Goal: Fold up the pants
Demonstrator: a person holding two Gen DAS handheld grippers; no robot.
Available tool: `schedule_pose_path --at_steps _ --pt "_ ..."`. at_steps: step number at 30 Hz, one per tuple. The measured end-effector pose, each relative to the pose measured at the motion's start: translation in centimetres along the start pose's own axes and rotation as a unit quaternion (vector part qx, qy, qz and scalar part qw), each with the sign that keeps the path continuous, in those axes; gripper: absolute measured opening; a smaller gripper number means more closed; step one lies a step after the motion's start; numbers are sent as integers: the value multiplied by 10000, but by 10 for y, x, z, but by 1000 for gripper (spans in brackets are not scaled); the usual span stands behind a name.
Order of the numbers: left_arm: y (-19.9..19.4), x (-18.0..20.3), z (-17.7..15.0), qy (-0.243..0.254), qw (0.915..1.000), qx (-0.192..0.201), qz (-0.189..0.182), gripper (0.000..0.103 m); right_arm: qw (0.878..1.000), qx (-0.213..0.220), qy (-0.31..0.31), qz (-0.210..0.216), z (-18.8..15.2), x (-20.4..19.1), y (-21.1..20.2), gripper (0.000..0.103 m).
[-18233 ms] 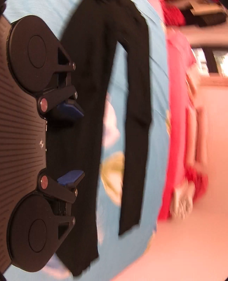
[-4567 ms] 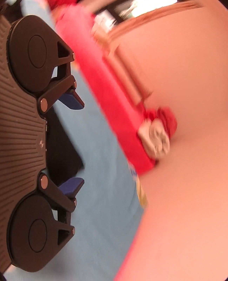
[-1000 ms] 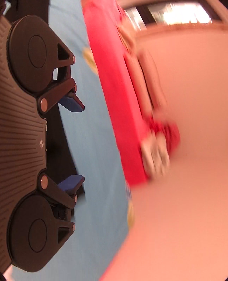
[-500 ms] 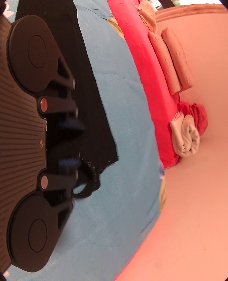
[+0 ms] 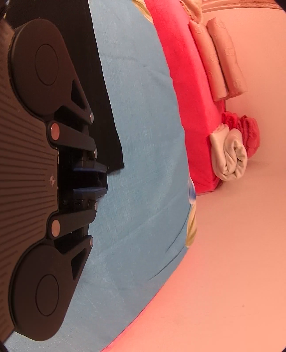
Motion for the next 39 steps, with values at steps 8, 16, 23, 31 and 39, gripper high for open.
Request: schedule_pose_path --at_steps 8,16,23,31,39 --pt "0 2 -1 62 10000 11 59 103 9933 482 386 980 1 -22 -56 74" --pt "1 2 -1 56 10000 13 49 103 9936 310 562 929 3 -34 -47 73" --pt "1 2 -1 52 10000 14 42 103 9931 -86 1098 413 -1 11 -34 64" --pt "1 2 -2 51 10000 15 41 103 9969 -67 578 522 -5 -12 -3 8" --pt "1 2 -2 57 10000 22 46 103 9888 1226 569 627 22 0 -60 8"
Point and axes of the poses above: each gripper's, at about its wrist camera, not at the fingertips, and y roughly the way its jaws point, x to its right, z to its top, the point moved 1 cm from there along y, roughly the way its jaws point, and after that the axes turned 8 degrees about -y, right-handed, at the moved point
